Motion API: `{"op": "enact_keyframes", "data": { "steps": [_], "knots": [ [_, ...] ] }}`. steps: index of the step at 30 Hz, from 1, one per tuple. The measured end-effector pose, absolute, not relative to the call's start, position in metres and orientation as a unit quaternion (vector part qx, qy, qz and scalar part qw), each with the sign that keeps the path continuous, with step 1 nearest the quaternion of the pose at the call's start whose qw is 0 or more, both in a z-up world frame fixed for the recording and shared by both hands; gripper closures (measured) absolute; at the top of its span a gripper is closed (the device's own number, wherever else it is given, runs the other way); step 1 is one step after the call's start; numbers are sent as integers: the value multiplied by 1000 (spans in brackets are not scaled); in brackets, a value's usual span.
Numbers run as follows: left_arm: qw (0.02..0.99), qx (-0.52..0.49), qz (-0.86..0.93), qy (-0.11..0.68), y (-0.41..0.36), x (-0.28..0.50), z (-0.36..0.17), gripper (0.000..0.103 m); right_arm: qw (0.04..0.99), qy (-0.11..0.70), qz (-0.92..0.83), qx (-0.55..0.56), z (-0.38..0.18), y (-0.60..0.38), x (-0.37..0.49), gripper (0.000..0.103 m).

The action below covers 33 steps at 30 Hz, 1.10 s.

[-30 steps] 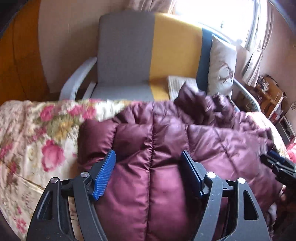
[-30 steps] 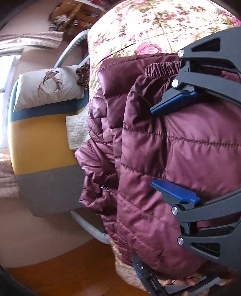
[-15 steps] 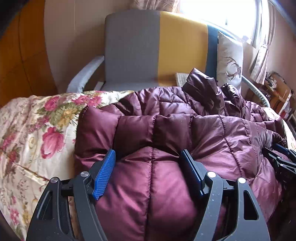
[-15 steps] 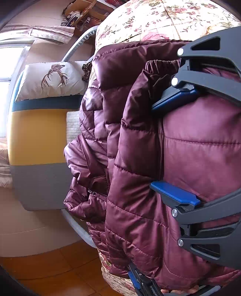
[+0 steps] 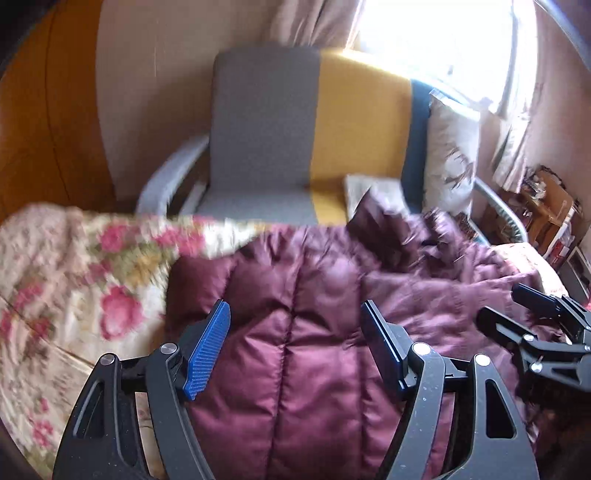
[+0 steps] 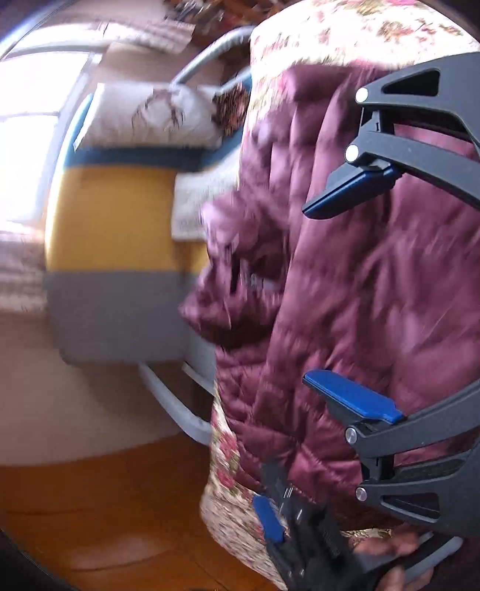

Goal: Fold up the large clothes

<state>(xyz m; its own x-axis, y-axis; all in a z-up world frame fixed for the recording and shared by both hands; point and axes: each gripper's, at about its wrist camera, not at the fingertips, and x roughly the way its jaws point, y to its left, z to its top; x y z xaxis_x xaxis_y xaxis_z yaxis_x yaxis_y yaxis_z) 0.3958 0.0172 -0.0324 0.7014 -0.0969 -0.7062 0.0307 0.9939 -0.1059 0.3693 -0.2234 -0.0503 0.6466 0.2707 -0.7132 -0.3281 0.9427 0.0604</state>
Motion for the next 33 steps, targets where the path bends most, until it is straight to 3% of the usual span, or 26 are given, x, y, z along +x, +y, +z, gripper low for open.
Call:
{"op": "enact_keyframes", "data": {
  "steps": [1, 9, 11, 13, 16, 23, 33],
  "knots": [
    [914, -45, -27, 402, 20, 402, -47, 31, 899, 406, 160, -45, -63, -216, 380, 27],
    [923, -14, -19, 383, 13, 395, -65, 31, 895, 413, 168, -30, -104, -215, 394, 24],
    [924, -23, -16, 382, 15, 387, -57, 30, 893, 415, 175, -17, -99, -220, 393, 23],
    [926, -42, -19, 374, 19, 372, -44, 19, 889, 420, 180, -4, -90, -227, 388, 22],
    [934, -62, -12, 351, 26, 339, -25, 19, 894, 406, 190, 18, -66, -236, 366, 4],
    [943, -71, 2, 325, 37, 268, 2, 19, 902, 386, 189, 50, -35, -272, 302, 2],
    [939, -71, 6, 338, 51, 185, -7, 19, 894, 423, 132, 65, -47, -347, 219, 2]
  ]
}}
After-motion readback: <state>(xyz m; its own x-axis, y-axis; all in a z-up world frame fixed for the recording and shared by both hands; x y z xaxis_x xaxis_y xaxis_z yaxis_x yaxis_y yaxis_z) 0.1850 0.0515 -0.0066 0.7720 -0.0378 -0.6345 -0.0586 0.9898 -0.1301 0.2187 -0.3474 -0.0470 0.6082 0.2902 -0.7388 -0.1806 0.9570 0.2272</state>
